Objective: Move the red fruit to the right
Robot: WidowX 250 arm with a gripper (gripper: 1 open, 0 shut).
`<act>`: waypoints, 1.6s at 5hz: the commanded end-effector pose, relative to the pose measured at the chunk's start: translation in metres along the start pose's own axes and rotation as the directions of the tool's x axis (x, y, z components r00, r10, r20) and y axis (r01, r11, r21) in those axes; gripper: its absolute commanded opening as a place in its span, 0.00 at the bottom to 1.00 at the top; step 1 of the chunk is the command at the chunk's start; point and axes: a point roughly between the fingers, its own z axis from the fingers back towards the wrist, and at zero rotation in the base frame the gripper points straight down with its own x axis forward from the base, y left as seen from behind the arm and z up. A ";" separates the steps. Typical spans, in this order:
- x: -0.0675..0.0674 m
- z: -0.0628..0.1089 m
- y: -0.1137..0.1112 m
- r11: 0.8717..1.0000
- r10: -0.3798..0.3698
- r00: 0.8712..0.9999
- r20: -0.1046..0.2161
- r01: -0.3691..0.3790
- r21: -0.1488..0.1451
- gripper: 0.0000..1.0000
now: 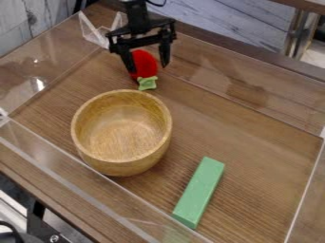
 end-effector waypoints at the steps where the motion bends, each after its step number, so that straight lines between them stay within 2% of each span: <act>1: 0.001 0.022 -0.003 0.999 0.005 0.999 0.045 -0.003 -0.034 1.00; 2: -0.001 0.026 0.002 0.998 0.033 0.998 0.047 -0.031 -0.047 1.00; 4: 0.017 0.016 0.018 0.997 -0.045 0.999 0.029 0.047 -0.064 1.00; 5: 0.010 0.039 0.008 0.992 -0.060 0.997 0.046 0.065 -0.110 0.00; 6: 0.002 0.061 0.002 0.976 -0.143 0.989 0.049 0.149 -0.157 0.00; 7: -0.009 0.081 -0.005 0.952 -0.231 0.971 0.053 0.237 -0.193 0.00; 8: -0.031 0.087 -0.010 0.948 -0.235 0.970 0.060 0.242 -0.207 0.00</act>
